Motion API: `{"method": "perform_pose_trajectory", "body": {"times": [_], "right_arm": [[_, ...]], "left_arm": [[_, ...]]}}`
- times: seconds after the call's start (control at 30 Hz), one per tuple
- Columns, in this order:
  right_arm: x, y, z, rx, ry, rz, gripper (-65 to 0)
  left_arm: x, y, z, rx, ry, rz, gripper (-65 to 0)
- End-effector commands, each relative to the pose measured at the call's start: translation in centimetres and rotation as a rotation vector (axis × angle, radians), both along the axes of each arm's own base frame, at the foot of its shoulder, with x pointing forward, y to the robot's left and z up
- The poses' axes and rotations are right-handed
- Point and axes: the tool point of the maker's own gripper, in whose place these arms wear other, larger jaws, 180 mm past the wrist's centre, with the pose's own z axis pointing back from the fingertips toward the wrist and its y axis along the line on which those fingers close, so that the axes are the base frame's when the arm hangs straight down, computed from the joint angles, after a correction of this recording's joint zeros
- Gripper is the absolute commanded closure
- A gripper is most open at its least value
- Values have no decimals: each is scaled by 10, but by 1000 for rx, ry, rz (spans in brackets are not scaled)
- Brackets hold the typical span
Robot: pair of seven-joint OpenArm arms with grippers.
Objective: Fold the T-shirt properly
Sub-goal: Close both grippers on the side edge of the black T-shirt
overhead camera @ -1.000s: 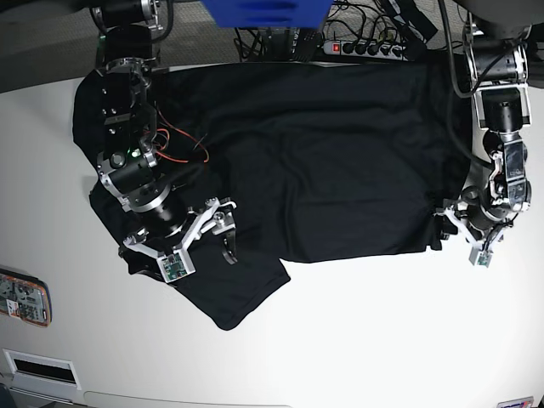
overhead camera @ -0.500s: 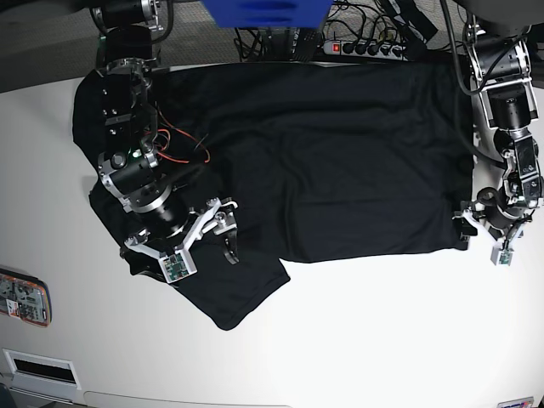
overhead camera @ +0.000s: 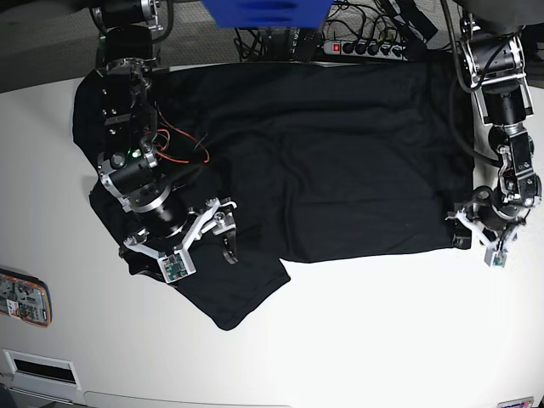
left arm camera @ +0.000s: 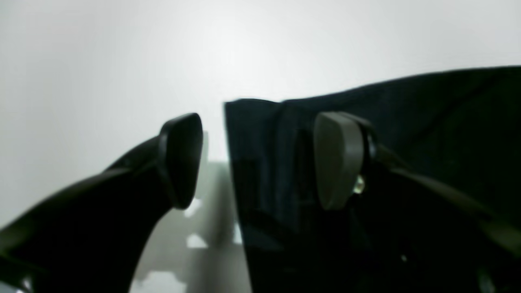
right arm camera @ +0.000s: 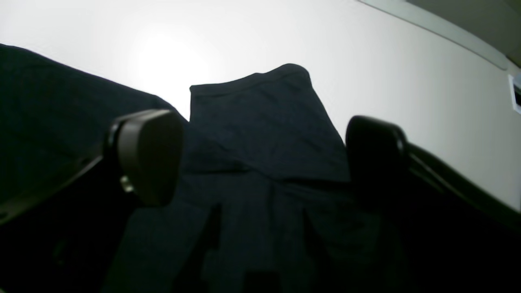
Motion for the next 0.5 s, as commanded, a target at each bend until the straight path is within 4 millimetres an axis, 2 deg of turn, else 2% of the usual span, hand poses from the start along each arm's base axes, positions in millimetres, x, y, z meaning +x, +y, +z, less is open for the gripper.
{"method": "perform_pose_trajectory", "body": {"times": [0.0,0.27,0.37,0.47], "right_arm": [[5,1,16,17,-57,1,-596],[6,0,17,19,-61,-2,-596],[5,1,17,19,-60,0,-596],[5,1,17,19,-60,0,-596]], "left_arm": [[15,5,18,20,-44,-13,-412],[10,0,10,27,-21,-35,-412],[0,3,-9,2,32,-11,-412],[2,0,-19,-36,5,13,-412]]}}
